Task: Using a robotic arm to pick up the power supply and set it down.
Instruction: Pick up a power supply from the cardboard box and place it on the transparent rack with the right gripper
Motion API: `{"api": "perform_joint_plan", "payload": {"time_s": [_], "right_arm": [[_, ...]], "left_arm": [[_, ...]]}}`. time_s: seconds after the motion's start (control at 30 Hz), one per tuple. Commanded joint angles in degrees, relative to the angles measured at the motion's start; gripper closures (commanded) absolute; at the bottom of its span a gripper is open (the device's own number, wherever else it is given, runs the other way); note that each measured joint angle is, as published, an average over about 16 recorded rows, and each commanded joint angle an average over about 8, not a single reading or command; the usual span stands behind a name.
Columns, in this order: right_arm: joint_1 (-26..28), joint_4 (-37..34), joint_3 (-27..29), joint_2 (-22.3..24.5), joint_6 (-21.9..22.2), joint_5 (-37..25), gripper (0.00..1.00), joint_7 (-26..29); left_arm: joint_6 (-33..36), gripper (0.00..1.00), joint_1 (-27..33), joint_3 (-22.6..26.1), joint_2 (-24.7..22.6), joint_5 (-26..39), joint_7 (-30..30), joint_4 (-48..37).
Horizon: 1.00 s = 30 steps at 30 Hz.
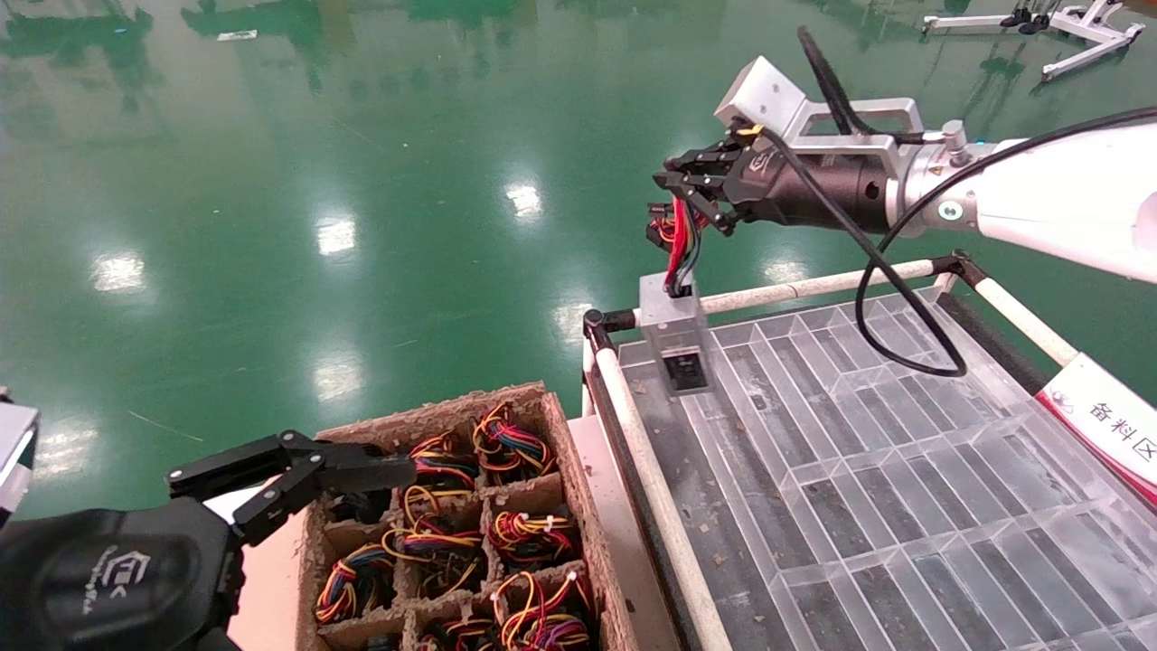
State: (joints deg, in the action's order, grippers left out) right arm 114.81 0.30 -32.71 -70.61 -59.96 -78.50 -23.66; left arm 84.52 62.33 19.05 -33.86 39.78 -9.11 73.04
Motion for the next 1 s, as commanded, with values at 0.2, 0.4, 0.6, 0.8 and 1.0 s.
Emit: {"api": "perform_joint_plan", "payload": {"time_s": [0.2,0.4,0.6,0.8,1.0], "right_arm": [[-0.35,-0.12,-0.45,-1.22,-0.29,-0.64,1.00,-0.24],[-1.13,-0.40,-0.67,-2.40,-0.33,-0.95,1.00,-0.07],[-2.02,-0.85,-0.48,-2.43,-0.23,-0.69,1.00,0.62],[-2.94,-0.98,-0.36,-1.70,-0.86,-0.51,1.00,1.08],[-3.68,-0.79,-0.21,-0.93,-2.09,-0.30,1.00,1.15]], "left_arm": [[0.00,0.00,0.00,0.01,0.00,-0.01,0.00,0.00],[-0.01,0.00,0.00,0.02,0.01,-0.01,0.01,0.00],[-0.01,0.00,0.01,0.03,0.01,-0.02,0.01,0.00],[-0.01,0.00,0.01,0.03,0.01,-0.02,0.02,0.00],[-0.02,0.00,0.01,0.04,0.02,-0.03,0.02,0.00]]}}
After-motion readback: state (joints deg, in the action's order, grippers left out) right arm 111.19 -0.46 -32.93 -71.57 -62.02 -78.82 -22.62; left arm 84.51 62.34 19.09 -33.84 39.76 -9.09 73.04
